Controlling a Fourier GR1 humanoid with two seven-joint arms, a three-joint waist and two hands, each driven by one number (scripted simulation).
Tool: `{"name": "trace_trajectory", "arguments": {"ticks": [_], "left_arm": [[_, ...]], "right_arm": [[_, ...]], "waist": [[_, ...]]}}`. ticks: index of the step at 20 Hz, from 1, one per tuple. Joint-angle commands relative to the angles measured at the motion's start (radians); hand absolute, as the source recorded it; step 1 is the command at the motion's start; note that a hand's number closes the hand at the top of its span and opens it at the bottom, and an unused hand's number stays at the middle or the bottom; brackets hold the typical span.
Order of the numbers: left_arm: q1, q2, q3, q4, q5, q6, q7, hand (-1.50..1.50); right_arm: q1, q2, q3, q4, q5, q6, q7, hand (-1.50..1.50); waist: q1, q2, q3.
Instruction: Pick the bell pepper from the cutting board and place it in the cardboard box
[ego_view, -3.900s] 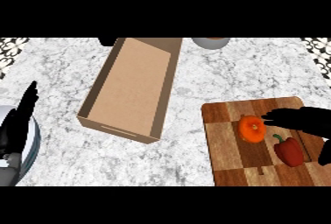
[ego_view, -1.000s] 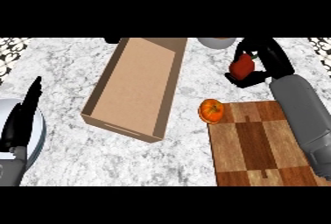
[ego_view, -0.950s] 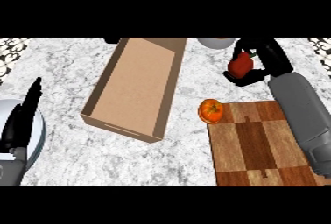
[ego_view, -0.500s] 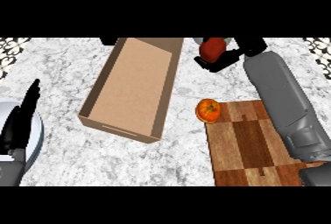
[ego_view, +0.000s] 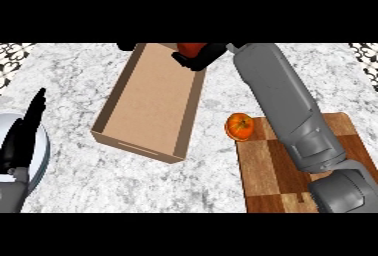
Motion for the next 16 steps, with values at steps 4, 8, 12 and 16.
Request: {"name": "trace_trajectory", "arguments": {"ticks": [4,8,12,16], "left_arm": [[-0.021,0.016,0.012,0.054,0.000,-0.044,0.000,0.00],[-0.035,-0.042,-0.021,0.084,-0.028,-0.008,-0.038,0.00],[-0.039,-0.057,-0.054,0.032,-0.059,0.009,0.005,0.00],[-0.060,-0.005,-0.028,0.023,-0.018,-0.067,0.016,0.00]], "right_arm": [[-0.099,0.073,0.087,0.125,-0.052,-0.129,0.067,1.50],[-0.119,0.074,0.115,0.210,-0.013,-0.200,0.044,1.50],[-0.217,0.074,0.104,0.286,-0.103,-0.156,0.192,-1.50],[-0.179,0.074,0.142,0.329,-0.171,-0.141,0.184,-1.50]], "waist": [[0.037,0.013,-0.012],[0.045,0.027,-0.014],[0.081,0.028,-0.013],[0.107,0.026,-0.013]]}}
